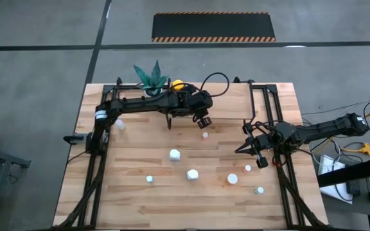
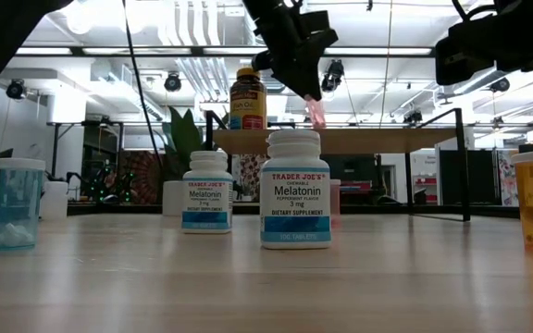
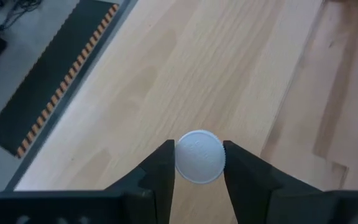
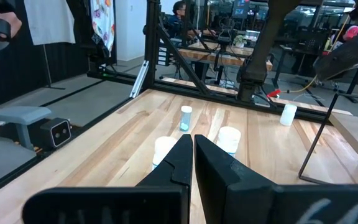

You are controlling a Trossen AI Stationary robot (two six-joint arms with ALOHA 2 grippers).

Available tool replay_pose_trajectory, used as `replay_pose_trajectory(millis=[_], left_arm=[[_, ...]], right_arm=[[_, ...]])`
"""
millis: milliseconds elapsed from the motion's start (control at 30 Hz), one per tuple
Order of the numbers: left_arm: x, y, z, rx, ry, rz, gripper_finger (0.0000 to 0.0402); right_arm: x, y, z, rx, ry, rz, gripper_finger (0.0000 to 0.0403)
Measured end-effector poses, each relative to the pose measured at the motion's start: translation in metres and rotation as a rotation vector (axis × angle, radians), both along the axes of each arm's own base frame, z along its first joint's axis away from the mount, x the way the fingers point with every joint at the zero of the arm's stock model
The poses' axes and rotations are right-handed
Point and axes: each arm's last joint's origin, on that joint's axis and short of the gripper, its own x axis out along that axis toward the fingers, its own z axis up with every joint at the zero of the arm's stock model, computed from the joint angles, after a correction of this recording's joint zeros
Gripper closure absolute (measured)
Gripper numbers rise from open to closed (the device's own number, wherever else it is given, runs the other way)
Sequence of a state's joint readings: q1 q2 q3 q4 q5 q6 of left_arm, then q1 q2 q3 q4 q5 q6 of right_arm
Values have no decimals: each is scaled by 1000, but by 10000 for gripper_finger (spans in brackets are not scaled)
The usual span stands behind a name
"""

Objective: Pick and place medicine bottles onto shelf by color
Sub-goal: Put the top left pink medicine bottle on the shelf

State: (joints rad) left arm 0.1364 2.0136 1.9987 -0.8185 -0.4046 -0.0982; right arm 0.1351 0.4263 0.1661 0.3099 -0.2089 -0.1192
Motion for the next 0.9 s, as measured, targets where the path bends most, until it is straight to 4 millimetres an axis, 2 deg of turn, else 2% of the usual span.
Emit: replay_pose_trajectory(millis=[300,533,767,900], left_arm=[[0,0,-1,-3,1,0,230],[-1,0,2,-1,-2,0,221],[-18,-11,30,10,-61,-19,221],[-34,-36,52,15,-87,-86,221]], right_arm=[[0,0,0,7,2,-1,394],[0,0,0,7,2,-1,394],[0,0,-2,2,19,-1,394],[2,-1,-3,0,36,-52,394]])
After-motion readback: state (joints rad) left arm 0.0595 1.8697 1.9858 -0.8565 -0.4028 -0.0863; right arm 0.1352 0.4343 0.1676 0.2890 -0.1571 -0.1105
